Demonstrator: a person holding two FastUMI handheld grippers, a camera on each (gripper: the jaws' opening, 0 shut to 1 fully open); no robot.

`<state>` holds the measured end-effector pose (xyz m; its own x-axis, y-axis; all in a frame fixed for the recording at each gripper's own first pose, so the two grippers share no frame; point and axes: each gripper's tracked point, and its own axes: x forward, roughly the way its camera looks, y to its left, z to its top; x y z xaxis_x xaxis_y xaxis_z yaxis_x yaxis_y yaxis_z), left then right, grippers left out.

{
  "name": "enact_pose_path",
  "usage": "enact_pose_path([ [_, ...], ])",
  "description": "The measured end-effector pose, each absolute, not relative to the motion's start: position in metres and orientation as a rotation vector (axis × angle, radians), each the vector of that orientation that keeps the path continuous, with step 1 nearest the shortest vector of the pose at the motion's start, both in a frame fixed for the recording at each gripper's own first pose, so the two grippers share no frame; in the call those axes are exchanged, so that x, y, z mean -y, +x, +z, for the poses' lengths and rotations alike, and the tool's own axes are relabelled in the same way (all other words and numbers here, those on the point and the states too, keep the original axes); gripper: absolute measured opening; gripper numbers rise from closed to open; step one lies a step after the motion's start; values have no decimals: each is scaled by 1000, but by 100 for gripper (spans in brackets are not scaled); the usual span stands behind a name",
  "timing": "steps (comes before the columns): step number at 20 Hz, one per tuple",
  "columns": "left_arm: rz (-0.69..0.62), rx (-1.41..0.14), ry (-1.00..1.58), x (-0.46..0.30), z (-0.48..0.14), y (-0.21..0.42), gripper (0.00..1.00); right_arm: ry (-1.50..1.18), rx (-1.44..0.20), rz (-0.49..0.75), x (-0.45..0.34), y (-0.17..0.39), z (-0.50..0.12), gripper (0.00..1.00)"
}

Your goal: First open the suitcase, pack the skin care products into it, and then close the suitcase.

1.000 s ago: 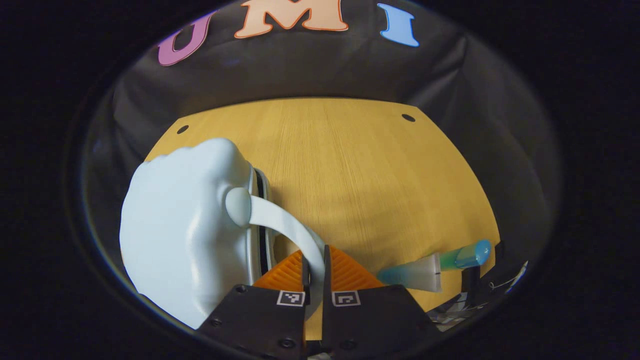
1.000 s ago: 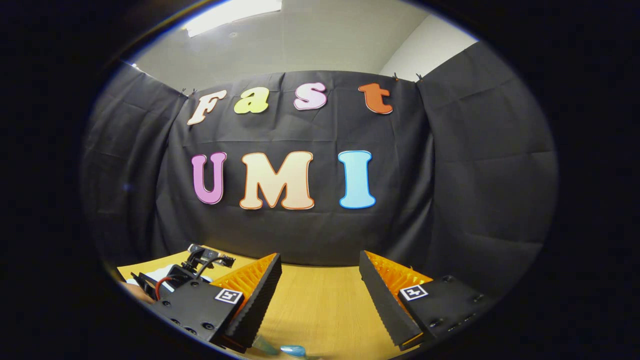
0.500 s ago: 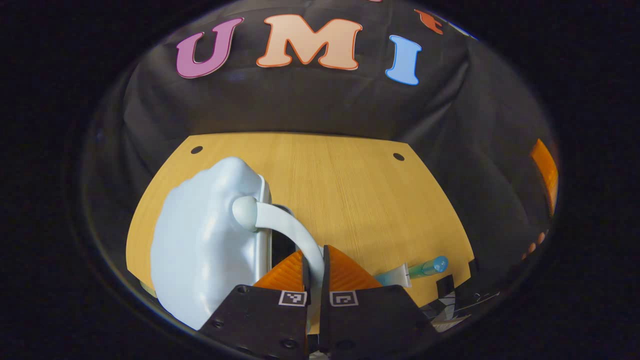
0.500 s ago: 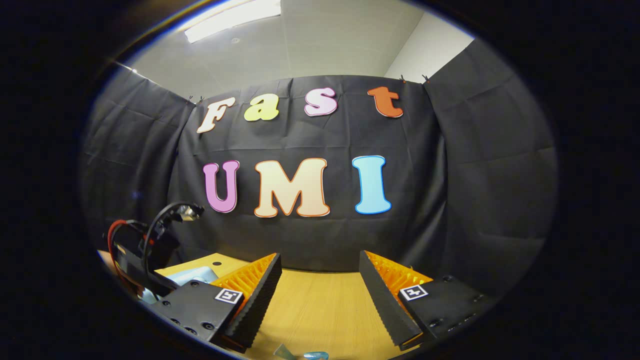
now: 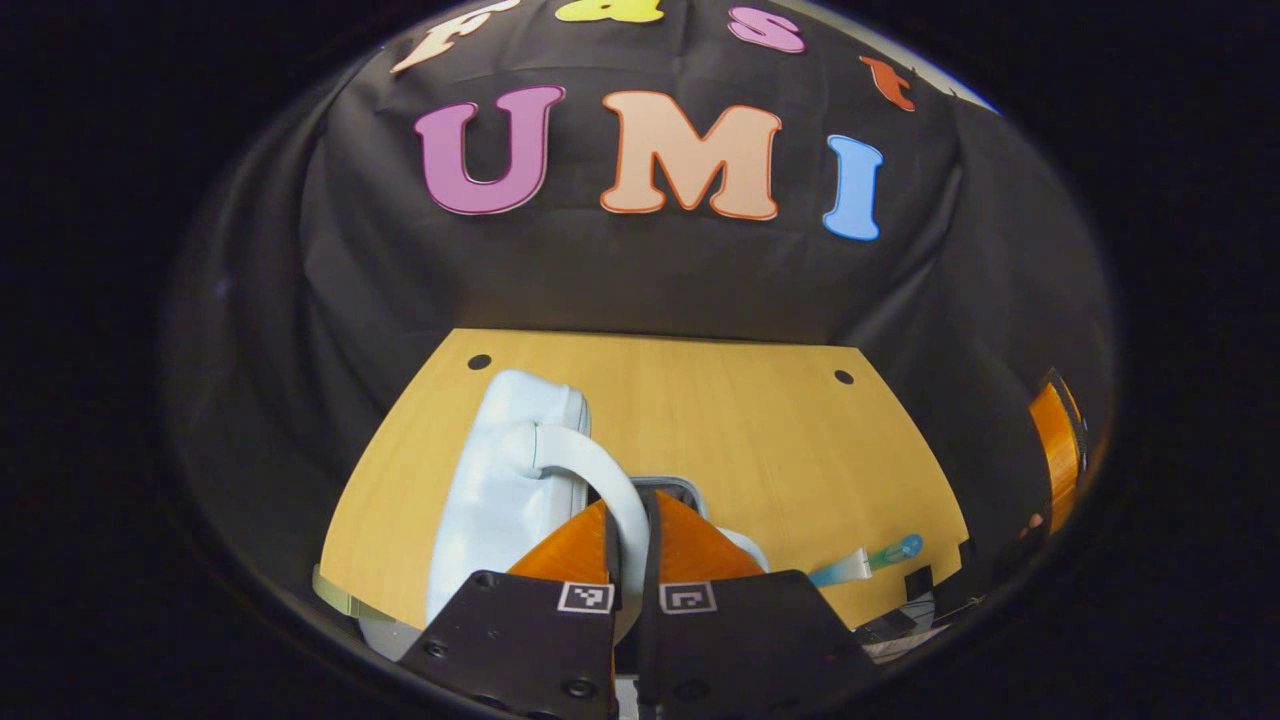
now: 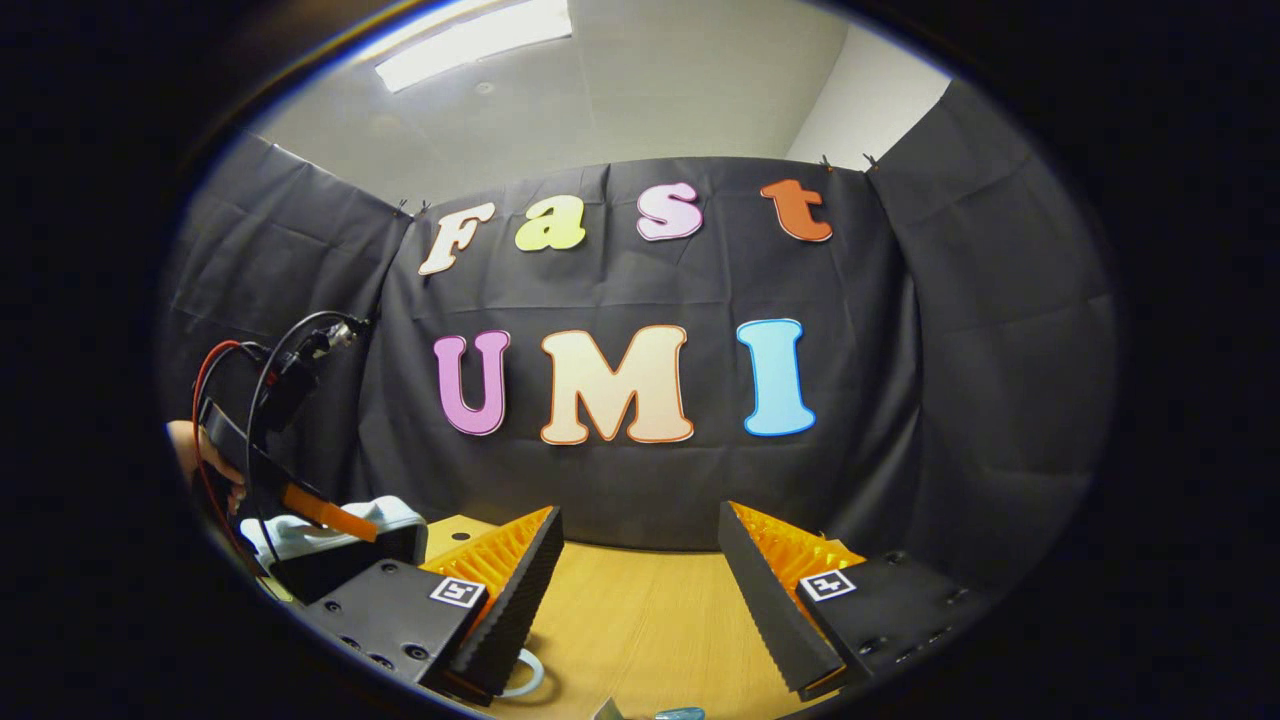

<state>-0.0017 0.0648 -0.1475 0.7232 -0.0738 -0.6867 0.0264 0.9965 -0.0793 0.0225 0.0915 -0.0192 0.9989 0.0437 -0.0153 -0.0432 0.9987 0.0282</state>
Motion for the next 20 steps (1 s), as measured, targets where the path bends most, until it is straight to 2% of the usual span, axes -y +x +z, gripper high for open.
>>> enact_pose_path([
  [10,92,-679,-24,-186,-134,8,2,23,-10,60,-123,26,-18,98],
  [20,165,-721,-35,-283,-166,16,1,36,-16,55,-164,39,-22,98],
])
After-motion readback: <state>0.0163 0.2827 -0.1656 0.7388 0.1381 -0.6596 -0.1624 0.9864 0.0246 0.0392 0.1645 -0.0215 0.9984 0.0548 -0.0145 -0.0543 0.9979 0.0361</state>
